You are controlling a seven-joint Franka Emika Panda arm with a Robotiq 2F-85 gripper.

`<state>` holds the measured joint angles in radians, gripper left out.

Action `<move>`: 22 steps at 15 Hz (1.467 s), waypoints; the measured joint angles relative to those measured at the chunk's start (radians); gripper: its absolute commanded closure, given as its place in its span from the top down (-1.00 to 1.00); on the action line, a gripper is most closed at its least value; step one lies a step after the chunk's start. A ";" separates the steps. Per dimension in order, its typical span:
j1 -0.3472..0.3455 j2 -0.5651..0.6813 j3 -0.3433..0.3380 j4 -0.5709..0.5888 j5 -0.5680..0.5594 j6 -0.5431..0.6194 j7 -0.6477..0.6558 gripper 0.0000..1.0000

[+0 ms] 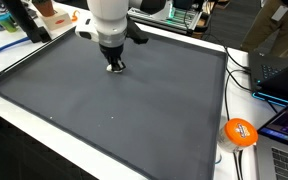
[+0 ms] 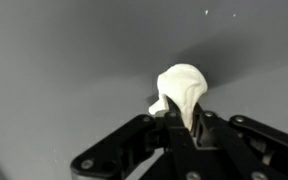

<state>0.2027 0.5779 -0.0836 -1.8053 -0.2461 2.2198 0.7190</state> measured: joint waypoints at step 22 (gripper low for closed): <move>-0.160 -0.307 0.065 -0.178 0.400 -0.005 -0.427 1.00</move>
<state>0.0422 0.2710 -0.0185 -1.9836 0.1539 2.2149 0.2924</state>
